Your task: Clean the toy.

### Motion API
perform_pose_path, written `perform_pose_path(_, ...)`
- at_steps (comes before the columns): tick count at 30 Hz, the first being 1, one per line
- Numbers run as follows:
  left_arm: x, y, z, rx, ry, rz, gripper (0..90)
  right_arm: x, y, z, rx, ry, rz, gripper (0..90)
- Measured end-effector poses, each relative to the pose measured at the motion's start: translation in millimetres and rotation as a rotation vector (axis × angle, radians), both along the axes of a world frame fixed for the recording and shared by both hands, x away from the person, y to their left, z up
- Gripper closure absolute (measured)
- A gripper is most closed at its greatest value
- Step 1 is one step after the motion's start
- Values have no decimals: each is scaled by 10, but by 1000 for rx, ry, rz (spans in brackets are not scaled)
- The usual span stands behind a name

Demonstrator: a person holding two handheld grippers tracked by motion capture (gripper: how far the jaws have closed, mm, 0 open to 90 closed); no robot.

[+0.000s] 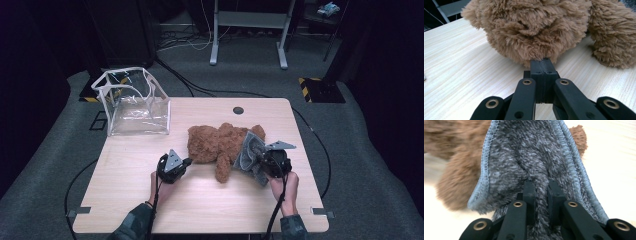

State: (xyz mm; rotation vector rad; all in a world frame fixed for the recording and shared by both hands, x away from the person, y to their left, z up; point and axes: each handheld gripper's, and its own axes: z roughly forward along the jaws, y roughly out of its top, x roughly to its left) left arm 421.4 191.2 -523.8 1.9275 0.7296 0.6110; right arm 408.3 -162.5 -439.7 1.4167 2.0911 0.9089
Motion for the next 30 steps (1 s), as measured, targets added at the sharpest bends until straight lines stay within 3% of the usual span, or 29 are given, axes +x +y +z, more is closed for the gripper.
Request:
perform_pose_path(4, 0, 3, 0, -1, 1, -4, 897, 84, 1, -190, -15, 52, -34, 803)
perform_pose_path(9, 0, 2, 0, -1, 1, -2, 897, -65, -221, -311, 37, 56, -68, 803)
perform_pose_path(11, -1, -1, 0, 0, 0, 1, 897, -135, -289, -330, 36, 73, -91, 803)
perform_pose_path(18, -1, -3, 0, 4, 1, 2, 897, -241, -396, -365, -29, 122, -102, 802)
perform_pose_path(21, -1, -4, 0, 3, 1, 1, 897, -217, -365, -263, -37, 91, -102, 801)
perform_pose_path(26, 0, -4, 0, 3, 1, 1, 897, -25, -261, -100, -68, -13, -99, 800)
perform_pose_path(27, 0, -4, 0, 3, 1, 1, 897, -25, -261, -100, -68, -13, -99, 800)
perform_pose_path(28, 0, -3, 0, 2, 1, 1, 897, 109, -205, -109, -101, -30, -118, 800)
perform_pose_path(30, 0, -2, 0, 2, 1, 1, 897, 201, -181, -155, -124, -6, -125, 800)
